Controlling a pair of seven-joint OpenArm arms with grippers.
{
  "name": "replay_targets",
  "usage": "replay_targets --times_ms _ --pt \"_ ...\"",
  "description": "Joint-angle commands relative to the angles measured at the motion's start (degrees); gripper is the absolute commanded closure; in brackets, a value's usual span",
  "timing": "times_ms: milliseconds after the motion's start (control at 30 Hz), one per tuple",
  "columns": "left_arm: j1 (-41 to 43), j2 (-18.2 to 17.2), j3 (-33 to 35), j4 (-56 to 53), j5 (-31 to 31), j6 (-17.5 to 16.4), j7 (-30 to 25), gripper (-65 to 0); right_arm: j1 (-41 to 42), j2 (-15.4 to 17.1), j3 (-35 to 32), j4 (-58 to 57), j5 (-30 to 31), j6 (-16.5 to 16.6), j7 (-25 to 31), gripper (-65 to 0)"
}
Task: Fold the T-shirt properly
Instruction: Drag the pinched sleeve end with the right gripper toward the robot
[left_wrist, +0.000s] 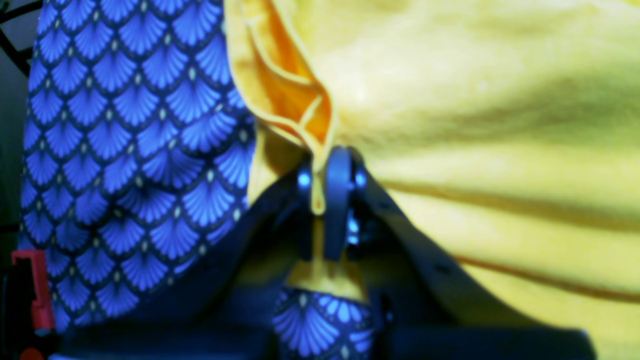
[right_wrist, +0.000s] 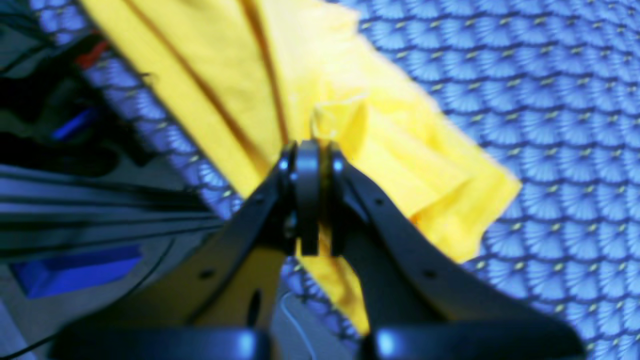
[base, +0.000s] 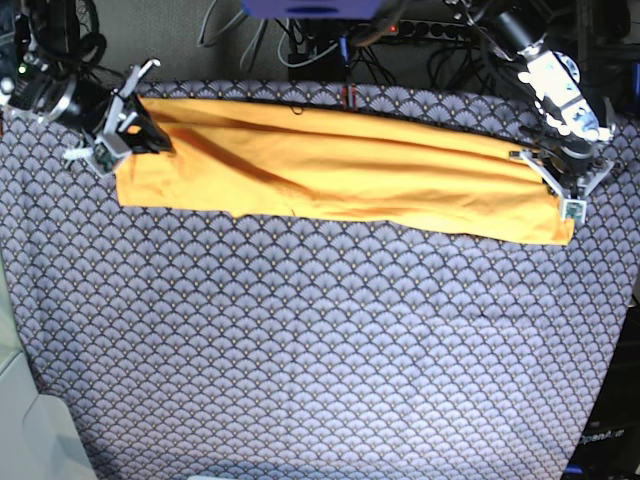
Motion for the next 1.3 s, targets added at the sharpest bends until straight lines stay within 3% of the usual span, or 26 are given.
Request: replay_targets --times_ms 0,367,600,1067,1167,1267 --pt "1.8 0.0 -0.4 -1.6 5.5 -0.4 7.8 0.0 -0.4 1.8 0.4 0.8 0.8 0.0 1.9 0.0" --pt "2.2 -1.5 -0.4 -1.7 5.5 -0.4 7.8 0.0 -1.5 3.2 0.8 -1.9 0.8 0.0 4.5 0.0" --pt "2.2 -1.6 -0.4 -1.7 5.5 -0.4 7.8 0.0 1.9 3.1 0.8 -9.6 0.8 0.0 4.6 0.0" --pt "2.2 -1.7 -0.4 -1.7 5.5 -0.4 7.8 0.0 5.1 1.6 0.2 -14.2 0.7 0.0 3.2 0.0" --pt "2.2 -1.7 -0.4 -1.7 5.5 -0.4 7.8 0.0 7.6 1.5 -0.5 -16.8 0.7 0.0 1.1 -4.3" --pt "2.2 -1.7 -0.4 -1.7 5.5 -0.4 7.8 0.0 9.3 1.5 -1.9 -17.8 0.7 0.0 -0.9 -12.9"
